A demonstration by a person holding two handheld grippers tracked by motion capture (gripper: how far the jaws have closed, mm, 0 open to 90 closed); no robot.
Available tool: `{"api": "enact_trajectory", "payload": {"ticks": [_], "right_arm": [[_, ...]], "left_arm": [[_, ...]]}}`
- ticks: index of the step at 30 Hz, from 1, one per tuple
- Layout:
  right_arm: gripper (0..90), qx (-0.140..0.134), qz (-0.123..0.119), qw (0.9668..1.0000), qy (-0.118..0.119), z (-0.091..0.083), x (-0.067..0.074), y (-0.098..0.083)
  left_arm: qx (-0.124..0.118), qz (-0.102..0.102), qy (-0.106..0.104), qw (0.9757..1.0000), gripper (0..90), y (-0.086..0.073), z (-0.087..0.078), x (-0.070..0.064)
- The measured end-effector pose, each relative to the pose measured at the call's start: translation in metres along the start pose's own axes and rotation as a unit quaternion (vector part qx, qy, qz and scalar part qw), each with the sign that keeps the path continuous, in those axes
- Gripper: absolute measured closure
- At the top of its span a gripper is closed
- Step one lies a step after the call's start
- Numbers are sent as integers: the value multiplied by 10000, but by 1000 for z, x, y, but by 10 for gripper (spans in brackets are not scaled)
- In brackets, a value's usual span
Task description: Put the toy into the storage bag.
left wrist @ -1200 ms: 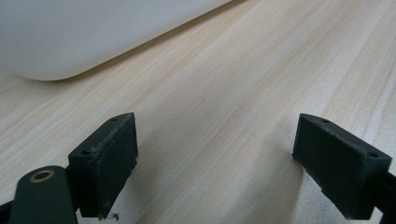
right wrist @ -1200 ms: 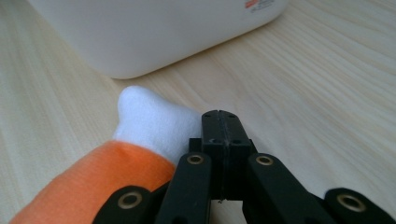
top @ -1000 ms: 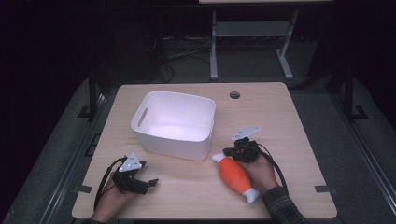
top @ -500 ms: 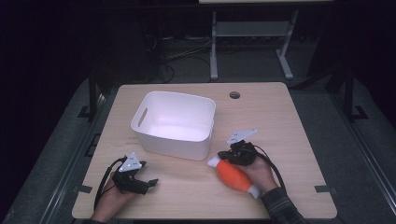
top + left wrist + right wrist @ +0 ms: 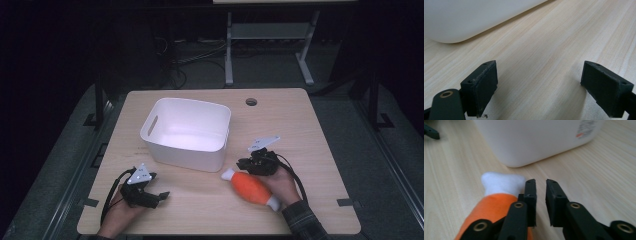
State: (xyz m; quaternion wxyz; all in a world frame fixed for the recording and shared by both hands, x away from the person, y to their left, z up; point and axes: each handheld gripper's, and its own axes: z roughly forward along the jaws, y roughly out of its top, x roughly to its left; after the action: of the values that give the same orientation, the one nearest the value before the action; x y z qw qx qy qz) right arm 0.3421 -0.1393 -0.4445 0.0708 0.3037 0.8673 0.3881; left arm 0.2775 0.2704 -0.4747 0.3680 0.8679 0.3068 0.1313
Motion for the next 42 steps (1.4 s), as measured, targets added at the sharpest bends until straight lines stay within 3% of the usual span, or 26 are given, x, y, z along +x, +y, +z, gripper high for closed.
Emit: {"api": "enact_trajectory", "payload": {"ticks": [16,29,39,42], "right_arm": [[482,-44,544,9981,-268,-26,-26,-15],[338,-20,777,9958,-475,-58,-27,-38],[276,-169,727,9968,-294,-74,-17,-50],[241,-182,696,9973,-134,-77,-11,-56]], "left_arm": [[-5,-19,-3,10000,131,0,0,0],[6,8,1,10000,131,0,0,0],[4,10,2,10000,131,0,0,0],[2,9,2,10000,131,0,0,0]]}}
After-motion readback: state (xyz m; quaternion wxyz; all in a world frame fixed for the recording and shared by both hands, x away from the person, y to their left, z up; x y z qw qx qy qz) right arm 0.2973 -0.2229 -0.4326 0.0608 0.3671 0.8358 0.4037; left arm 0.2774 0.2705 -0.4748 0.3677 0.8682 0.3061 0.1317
